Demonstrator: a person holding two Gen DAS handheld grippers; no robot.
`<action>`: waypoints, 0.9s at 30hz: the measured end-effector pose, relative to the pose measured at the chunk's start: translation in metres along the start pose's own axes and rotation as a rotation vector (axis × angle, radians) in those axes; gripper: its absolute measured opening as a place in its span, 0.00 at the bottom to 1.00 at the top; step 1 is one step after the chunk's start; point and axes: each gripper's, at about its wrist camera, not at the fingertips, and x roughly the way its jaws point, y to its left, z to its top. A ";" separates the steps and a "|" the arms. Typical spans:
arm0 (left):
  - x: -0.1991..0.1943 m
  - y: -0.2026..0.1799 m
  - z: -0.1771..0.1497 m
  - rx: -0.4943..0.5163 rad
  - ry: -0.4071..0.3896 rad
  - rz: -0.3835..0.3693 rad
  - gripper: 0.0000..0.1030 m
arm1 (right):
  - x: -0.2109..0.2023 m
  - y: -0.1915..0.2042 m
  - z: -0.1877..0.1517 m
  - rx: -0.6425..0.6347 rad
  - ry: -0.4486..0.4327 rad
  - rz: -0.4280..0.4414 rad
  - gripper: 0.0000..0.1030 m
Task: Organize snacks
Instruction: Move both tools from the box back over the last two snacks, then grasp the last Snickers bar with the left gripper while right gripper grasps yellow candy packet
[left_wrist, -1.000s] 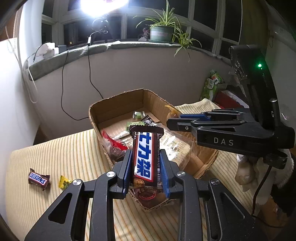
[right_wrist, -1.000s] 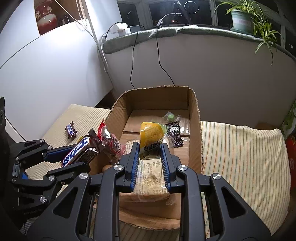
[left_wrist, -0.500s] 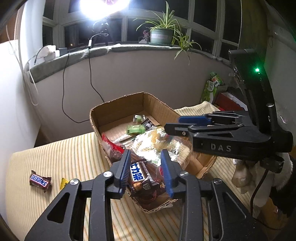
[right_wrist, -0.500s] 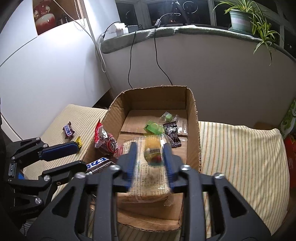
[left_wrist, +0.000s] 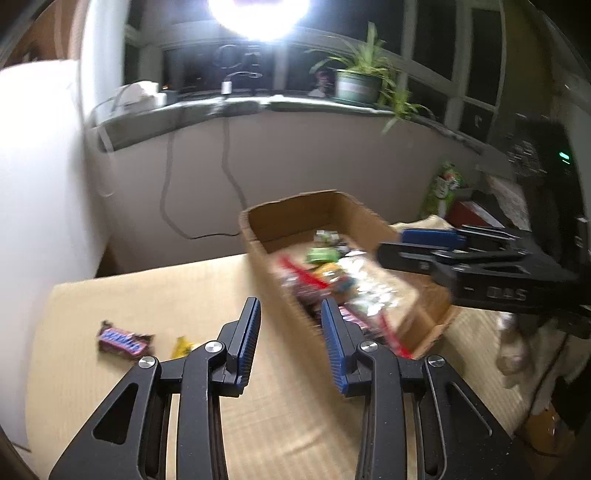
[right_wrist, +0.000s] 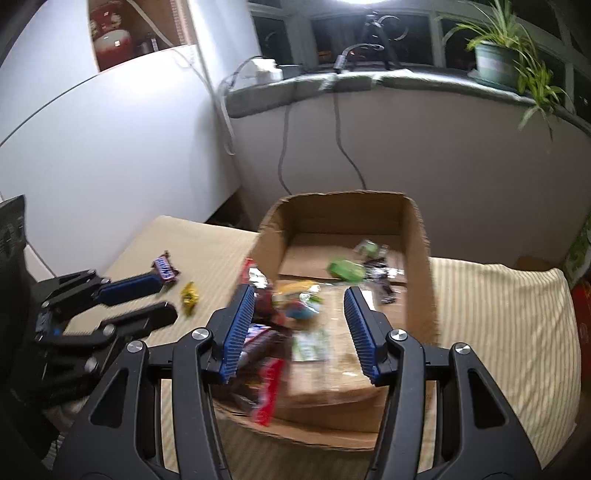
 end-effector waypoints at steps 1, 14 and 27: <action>-0.002 0.008 -0.001 -0.016 -0.001 0.006 0.32 | 0.000 0.007 0.000 -0.008 -0.002 0.007 0.52; -0.013 0.108 -0.034 -0.211 0.048 0.102 0.43 | 0.022 0.100 -0.011 -0.078 0.043 0.146 0.52; 0.023 0.160 -0.054 -0.370 0.140 0.002 0.43 | 0.092 0.163 -0.028 -0.152 0.149 0.112 0.52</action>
